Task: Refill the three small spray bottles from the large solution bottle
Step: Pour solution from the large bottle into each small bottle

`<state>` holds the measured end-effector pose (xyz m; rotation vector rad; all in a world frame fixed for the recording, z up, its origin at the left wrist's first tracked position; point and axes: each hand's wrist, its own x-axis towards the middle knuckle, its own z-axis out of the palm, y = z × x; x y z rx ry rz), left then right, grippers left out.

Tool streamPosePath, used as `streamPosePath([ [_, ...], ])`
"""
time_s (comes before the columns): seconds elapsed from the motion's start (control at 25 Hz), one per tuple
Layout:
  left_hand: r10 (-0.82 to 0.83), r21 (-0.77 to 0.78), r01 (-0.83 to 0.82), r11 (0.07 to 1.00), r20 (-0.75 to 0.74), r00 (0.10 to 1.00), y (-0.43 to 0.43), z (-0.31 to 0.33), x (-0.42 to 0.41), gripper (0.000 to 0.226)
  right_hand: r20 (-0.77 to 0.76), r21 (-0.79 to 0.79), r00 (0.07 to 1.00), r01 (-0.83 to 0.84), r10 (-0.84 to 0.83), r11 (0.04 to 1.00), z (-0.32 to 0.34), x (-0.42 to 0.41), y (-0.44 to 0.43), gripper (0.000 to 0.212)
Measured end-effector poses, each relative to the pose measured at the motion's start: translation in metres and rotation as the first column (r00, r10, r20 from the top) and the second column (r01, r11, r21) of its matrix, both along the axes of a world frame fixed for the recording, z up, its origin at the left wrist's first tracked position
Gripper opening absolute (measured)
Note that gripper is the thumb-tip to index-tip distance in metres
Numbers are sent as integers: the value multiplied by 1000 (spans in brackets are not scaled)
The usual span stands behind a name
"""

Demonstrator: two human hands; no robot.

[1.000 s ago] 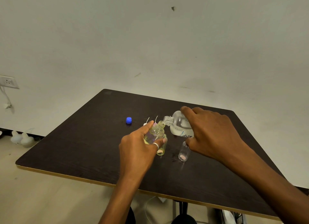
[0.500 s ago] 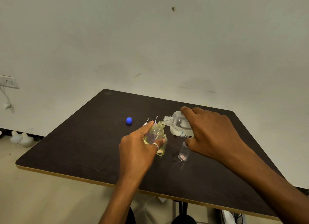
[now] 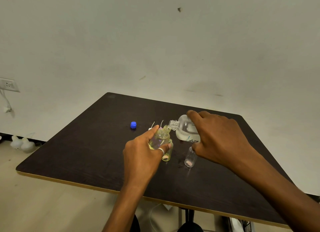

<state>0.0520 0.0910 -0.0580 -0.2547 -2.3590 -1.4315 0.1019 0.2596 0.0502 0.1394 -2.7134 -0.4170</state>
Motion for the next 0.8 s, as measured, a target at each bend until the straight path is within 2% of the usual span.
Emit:
streamPosePath([
  [0.8,-20,109,20,994,-2,1000,5,-3,1,67,23,1,1000,11,-11,1000,6,2,-2,71],
])
